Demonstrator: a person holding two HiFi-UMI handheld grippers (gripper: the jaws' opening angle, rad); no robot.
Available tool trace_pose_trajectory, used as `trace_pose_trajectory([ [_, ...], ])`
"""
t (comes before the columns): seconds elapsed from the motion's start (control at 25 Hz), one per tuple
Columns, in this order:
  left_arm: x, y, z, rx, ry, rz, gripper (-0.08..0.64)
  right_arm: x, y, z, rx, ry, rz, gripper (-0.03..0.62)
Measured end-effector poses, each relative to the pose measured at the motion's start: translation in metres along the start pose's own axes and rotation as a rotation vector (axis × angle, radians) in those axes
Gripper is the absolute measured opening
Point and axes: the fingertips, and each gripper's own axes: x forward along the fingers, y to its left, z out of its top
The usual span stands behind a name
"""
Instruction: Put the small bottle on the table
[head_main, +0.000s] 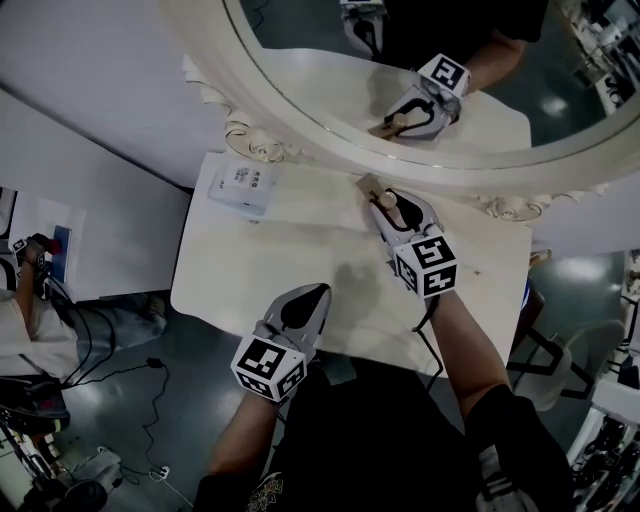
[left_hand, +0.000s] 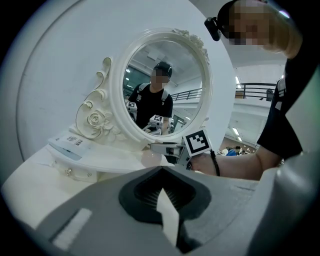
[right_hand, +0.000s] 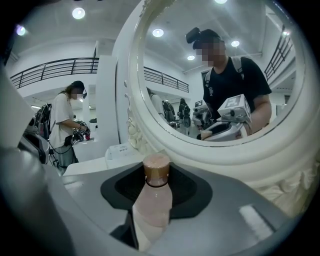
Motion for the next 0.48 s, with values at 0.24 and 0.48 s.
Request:
trace_pose_trajectory([
  [0.24,-0.006,0.003,-0.002,-0.002,0.007,-0.006,0.000,0.001,-0.002,0.000,0.030,-0.004,-0.017,0.175],
  [0.48,-0.015,-0.001,0.004,0.015,0.004,-0.032,0.000,-0.015,-0.002,0.001,0.119,-0.021,-0.040,0.196],
])
